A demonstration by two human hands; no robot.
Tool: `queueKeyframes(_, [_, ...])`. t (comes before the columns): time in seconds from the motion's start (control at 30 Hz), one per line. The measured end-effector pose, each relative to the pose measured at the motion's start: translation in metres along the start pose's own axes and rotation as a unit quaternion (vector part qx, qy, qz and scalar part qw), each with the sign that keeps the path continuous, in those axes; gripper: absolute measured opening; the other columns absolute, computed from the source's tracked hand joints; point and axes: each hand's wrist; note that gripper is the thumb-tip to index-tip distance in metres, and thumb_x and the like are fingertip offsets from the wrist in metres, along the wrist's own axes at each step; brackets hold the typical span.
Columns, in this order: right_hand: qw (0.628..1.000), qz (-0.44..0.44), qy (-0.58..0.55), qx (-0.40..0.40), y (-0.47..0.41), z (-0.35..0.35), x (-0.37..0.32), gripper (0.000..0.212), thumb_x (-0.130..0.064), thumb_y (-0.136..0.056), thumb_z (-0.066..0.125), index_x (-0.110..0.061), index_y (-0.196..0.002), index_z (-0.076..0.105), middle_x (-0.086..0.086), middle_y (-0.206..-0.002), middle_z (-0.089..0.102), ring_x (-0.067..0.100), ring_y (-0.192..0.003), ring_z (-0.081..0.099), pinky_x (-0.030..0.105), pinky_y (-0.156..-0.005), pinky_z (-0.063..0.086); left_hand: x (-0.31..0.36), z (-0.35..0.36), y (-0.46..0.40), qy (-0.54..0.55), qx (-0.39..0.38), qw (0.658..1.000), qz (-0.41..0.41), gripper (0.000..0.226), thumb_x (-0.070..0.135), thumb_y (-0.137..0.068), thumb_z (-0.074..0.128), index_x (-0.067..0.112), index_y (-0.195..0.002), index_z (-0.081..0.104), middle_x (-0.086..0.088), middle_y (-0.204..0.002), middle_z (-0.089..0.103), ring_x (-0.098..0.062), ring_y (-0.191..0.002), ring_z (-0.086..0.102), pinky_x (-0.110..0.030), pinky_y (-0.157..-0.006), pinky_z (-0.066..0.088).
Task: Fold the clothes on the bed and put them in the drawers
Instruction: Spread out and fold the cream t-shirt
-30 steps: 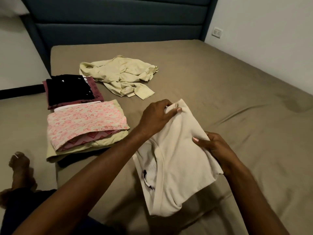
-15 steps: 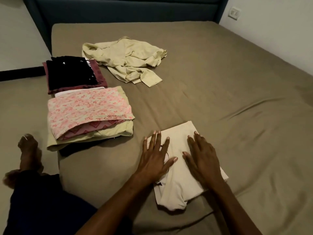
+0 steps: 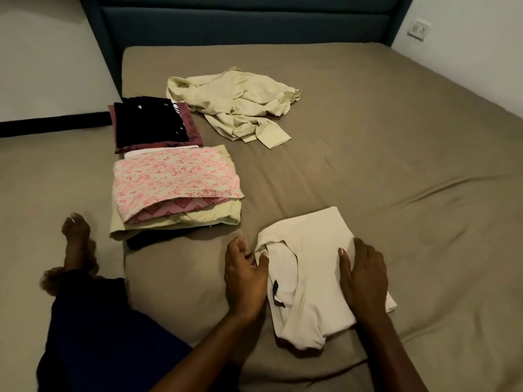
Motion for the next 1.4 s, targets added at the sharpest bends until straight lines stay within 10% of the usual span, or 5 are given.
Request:
queueKeyframes(0.33, [0.906, 0.180, -0.263, -0.278, -0.066, -0.059, 0.001, 0.022, -0.035, -0.093, 0.072, -0.014, -0.099, 0.071, 0.006, -0.092, 0.078, 0.016, -0.072, 0.074, 0.032, -0.066, 0.054, 0.007, -0.003, 0.027, 0.102, -0.136, 0.971, -0.171, 0.033, 0.036, -0.073, 0.089, 0.024, -0.099, 0.074, 0.009, -0.092, 0.079, -0.015, -0.086, 0.075, -0.028, -0.067, 0.061])
queueKeyframes(0.47, [0.840, 0.215, -0.351, -0.353, -0.076, -0.061, 0.003, 0.030, -0.028, -0.096, 0.070, -0.007, -0.117, 0.071, 0.015, -0.108, 0.078, 0.034, -0.097, 0.076, 0.049, -0.098, 0.056, 0.017, 0.004, 0.024, 0.128, -0.195, 0.954, -0.188, 0.020, 0.016, -0.081, 0.084, 0.022, -0.099, 0.076, 0.009, -0.091, 0.080, -0.013, -0.086, 0.076, -0.027, -0.075, 0.059])
queueKeyframes(1.03, [0.733, 0.191, -0.595, -0.269, -0.168, -0.046, -0.120, 0.035, -0.018, -0.101, 0.058, -0.017, -0.136, 0.064, 0.014, -0.133, 0.068, 0.040, -0.123, 0.063, 0.061, -0.109, 0.045, 0.130, -0.046, -0.141, 0.145, -0.184, 0.972, 0.024, 0.047, 0.027, -0.083, 0.071, 0.019, -0.129, 0.067, 0.007, -0.118, 0.075, -0.016, -0.110, 0.070, -0.038, -0.100, 0.053])
queueKeyframes(1.4, [0.691, 0.115, -0.634, -0.328, -0.303, 0.131, -0.379, 0.037, -0.007, -0.102, 0.057, -0.017, -0.138, 0.060, 0.008, -0.129, 0.071, 0.025, -0.105, 0.071, 0.038, -0.088, 0.060, 0.163, -0.188, -0.383, 0.133, -0.030, 0.990, 0.023, 0.026, 0.002, -0.094, 0.066, 0.010, -0.118, 0.070, -0.004, -0.102, 0.077, -0.017, -0.086, 0.075, -0.026, -0.068, 0.059])
Point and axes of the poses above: each hand's wrist, its own y-axis away from the middle knuckle, its own z-axis out of the palm, x = y × z
